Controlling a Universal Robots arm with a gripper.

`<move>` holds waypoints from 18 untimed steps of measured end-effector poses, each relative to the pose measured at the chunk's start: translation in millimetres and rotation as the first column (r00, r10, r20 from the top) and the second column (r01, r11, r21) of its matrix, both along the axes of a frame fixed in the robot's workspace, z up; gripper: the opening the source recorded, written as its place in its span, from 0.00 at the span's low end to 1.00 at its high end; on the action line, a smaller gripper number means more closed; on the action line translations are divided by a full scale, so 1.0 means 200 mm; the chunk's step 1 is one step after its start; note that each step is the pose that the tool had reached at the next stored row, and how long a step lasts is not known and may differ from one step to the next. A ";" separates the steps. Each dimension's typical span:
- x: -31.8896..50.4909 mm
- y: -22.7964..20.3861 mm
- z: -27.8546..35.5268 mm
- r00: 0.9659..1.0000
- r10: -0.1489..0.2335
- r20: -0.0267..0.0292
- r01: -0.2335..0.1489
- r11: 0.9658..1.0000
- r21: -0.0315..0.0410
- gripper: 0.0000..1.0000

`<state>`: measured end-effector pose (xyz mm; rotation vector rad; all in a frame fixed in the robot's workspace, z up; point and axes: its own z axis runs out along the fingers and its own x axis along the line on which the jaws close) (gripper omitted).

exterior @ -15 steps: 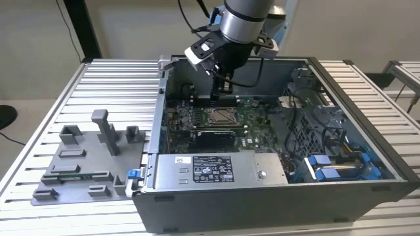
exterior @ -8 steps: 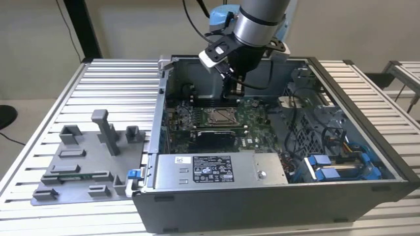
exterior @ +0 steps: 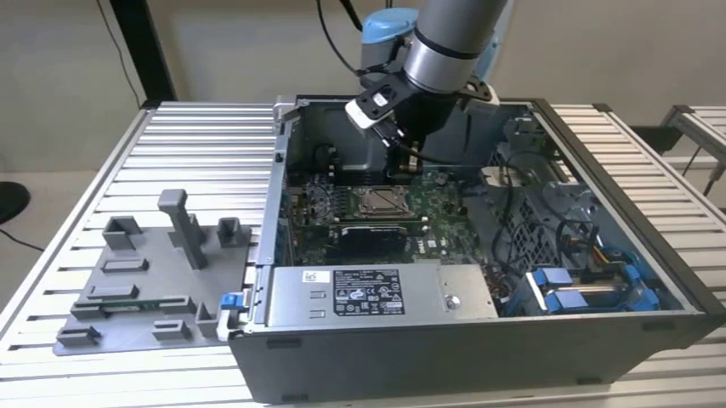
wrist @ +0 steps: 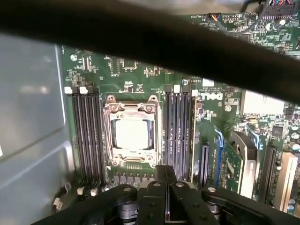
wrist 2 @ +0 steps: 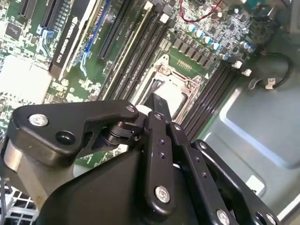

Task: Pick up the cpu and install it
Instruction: 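Install the second cpu locking lever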

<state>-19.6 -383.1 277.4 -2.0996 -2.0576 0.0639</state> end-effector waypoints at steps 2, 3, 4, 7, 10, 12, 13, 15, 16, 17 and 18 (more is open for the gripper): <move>-0.003 0.000 -0.018 1.000 0.000 0.000 0.000 1.000 0.000 0.00; -0.009 0.000 -0.027 1.000 0.000 0.000 0.000 1.000 0.000 0.00; -0.018 0.000 -0.036 1.000 0.000 0.000 0.000 1.000 0.000 0.00; -0.056 0.000 -0.064 1.000 0.000 0.000 0.000 1.000 0.000 0.00; -0.068 0.000 -0.091 1.000 0.000 0.000 0.000 1.000 0.000 0.00; -0.068 0.000 -0.106 1.000 0.000 -0.001 0.000 1.000 0.000 0.00; -0.068 0.000 -0.114 1.000 0.000 -0.001 0.000 1.000 0.000 0.00; -0.072 0.000 -0.132 1.000 0.000 -0.001 0.000 1.000 0.000 0.00; -0.078 0.001 -0.142 1.000 0.000 -0.001 0.000 1.000 0.000 0.00; -0.088 0.001 -0.151 1.000 0.000 -0.001 0.000 1.000 0.000 0.00; -0.100 0.002 -0.160 1.000 0.000 -0.001 0.000 1.000 0.000 0.00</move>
